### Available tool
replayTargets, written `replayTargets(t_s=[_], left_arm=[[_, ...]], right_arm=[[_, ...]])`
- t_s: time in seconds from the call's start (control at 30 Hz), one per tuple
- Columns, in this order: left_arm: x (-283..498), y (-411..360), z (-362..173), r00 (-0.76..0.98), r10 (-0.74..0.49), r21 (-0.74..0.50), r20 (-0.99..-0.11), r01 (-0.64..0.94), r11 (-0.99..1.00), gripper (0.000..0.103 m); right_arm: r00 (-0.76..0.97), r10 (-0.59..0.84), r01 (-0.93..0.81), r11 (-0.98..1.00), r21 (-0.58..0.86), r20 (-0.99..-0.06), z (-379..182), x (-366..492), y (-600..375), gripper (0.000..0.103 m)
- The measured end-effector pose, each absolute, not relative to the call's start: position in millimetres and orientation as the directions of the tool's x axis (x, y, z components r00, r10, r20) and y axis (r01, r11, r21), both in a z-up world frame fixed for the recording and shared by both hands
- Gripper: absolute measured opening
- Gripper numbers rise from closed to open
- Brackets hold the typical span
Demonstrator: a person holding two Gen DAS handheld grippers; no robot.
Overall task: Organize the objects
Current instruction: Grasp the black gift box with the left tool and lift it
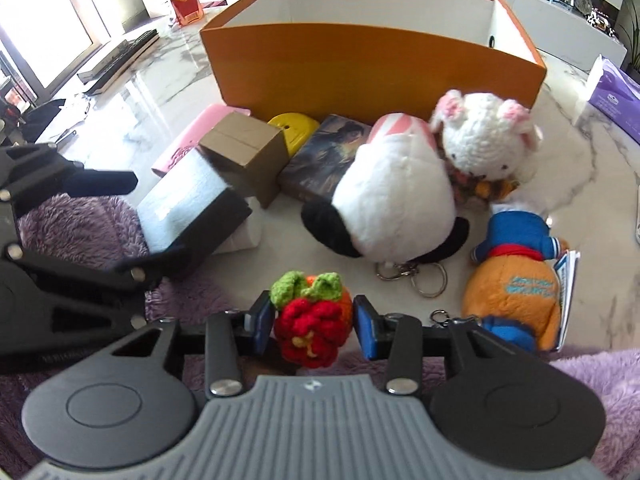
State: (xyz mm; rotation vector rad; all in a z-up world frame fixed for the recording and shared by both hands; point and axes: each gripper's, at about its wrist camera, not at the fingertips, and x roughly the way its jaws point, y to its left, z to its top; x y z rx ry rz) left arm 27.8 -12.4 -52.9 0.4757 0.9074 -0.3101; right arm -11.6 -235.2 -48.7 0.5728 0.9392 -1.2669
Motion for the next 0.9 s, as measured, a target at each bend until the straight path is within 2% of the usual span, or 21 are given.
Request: replayTargets(t_s=[0.1,0.33,0.47,0.67,0.9], left_arm=[[27,-25,-65,0.595,0.0,0.347,-0.804,0.469,0.812,0.081],[30,-36,-86,0.604,0.104,0.46,-0.79,0.473,0.751,0.078],[27,-33,-81,0.634,0.114,0.481,-0.765,0.444,0.756,0.056],[24,-16,-60,0.657,0.086,0.427,-0.749,0.379,0.821,0.044],[22,4,-9,0.712,0.005,0.32,-0.702,0.309,0.895,0.043]], right_arm=[[0.021,-0.538,0.969,0.22,-0.116,-0.842,-46,-22,-234,0.044],[0.028,-0.534,0.97,0.218,-0.106,-0.845,-48,-23,-238,0.045],[0.04,-0.528,0.968,0.23,-0.097,-0.848,-49,-22,-238,0.045],[0.059,-0.545,0.964,0.248,-0.093,-0.836,-39,-20,-237,0.045],[0.105,-0.587,0.947,0.305,-0.1,-0.802,-12,-10,-233,0.045]])
